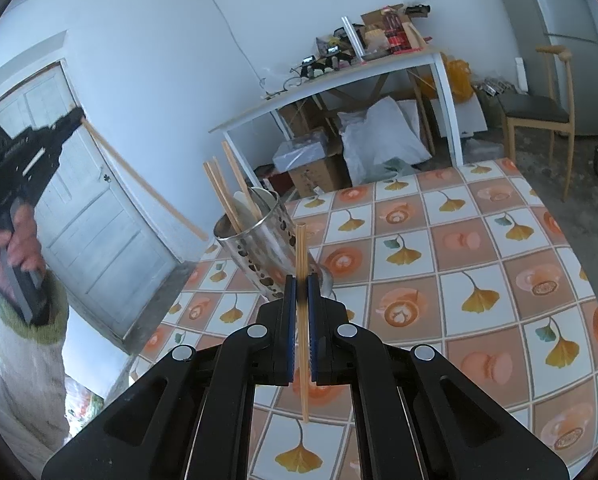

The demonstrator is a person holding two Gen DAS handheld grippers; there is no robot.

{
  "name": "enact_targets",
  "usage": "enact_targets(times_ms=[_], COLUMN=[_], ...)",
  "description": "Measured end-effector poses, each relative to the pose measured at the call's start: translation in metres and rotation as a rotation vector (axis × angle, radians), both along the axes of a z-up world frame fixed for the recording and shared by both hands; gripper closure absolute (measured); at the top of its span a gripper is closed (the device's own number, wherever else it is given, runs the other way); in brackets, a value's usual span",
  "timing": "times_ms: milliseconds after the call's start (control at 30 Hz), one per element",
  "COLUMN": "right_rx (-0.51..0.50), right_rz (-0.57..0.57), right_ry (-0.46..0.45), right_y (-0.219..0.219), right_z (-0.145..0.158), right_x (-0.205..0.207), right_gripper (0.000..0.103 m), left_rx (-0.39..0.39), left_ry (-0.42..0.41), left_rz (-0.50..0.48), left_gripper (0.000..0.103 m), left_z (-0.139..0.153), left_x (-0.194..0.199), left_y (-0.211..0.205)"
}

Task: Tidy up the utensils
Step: 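Lower the chopstick into the steel holder and open the left tool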

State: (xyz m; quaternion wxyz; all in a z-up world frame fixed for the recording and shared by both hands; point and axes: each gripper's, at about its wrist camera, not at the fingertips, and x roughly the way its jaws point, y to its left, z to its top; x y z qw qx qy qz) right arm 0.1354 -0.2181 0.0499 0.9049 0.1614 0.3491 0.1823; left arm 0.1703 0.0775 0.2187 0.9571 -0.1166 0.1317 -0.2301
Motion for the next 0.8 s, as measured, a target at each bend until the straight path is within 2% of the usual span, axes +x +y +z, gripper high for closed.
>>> enact_targets(times_ms=[200,367,800], right_rx=[-0.001,-0.003,-0.008], right_rz=[-0.003,-0.002,0.007], right_ry=[0.009,0.011,0.011], right_y=[-0.002,-0.002,0.0], right_z=[-0.003,-0.003,-0.004], right_x=[0.001,0.001,0.002], right_gripper=[0.099,0.099,0.099], left_rx=[0.018,0.002,0.06], left_ry=[-0.001,0.029,0.087], left_rz=[0.054,0.074,0.062], left_gripper=[0.098,0.098,0.098], left_z=[-0.008,-0.032,-0.09], left_x=[0.031,0.052,0.062], left_y=[-0.003,-0.003,-0.022])
